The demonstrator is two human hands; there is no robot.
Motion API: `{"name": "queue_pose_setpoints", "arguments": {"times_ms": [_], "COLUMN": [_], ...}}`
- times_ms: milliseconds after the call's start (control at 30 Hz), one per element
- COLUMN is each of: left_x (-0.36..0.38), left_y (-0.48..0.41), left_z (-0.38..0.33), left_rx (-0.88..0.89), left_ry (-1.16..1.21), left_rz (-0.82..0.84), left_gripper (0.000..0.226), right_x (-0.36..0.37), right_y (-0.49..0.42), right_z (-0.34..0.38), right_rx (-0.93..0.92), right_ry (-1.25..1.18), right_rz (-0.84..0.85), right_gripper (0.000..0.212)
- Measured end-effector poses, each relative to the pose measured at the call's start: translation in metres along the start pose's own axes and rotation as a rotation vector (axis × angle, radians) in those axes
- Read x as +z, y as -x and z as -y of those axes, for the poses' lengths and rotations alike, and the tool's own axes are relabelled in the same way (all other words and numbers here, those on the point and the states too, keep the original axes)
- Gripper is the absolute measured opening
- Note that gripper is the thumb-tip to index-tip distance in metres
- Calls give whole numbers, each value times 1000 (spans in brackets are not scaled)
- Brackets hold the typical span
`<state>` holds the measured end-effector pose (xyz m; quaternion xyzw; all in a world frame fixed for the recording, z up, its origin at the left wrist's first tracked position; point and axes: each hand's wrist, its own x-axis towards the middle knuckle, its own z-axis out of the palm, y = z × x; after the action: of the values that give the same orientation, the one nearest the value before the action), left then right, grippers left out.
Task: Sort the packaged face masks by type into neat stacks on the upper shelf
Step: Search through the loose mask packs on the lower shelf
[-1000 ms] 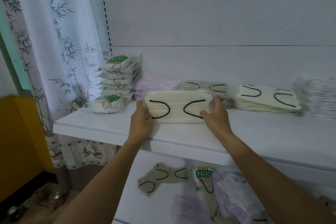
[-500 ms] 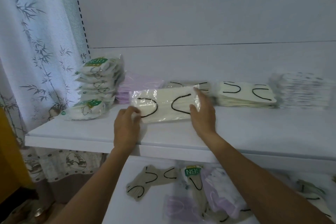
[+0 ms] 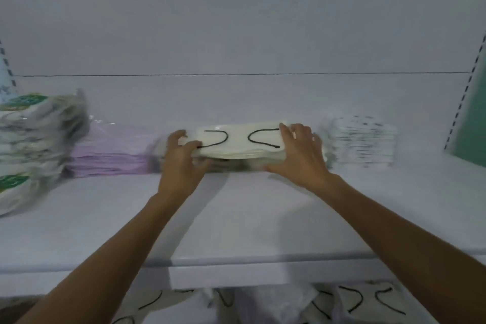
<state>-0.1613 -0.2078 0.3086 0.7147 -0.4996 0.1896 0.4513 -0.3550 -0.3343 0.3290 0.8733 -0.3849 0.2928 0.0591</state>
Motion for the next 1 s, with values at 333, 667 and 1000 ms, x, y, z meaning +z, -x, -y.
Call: {"name": "queue_pose_setpoints", "arguments": {"times_ms": [333,667,1000], "left_x": [123,118,140], "left_y": [-32,-56,-64], "left_z": [-49,-51,-60], "left_rx": [92,183,150], "left_ry": [-60,-646,-621], "left_rz": [191,51,285], "left_gripper": [62,54,60], "right_x": [4,19,40], "right_y": [-39,-71,-84], "right_z": [-109,-105,-92], "right_rx": [18,-290,-265], "right_ry": [480,344,240], "right_rz": [163,46,117], "right_gripper": [107,57,90]}}
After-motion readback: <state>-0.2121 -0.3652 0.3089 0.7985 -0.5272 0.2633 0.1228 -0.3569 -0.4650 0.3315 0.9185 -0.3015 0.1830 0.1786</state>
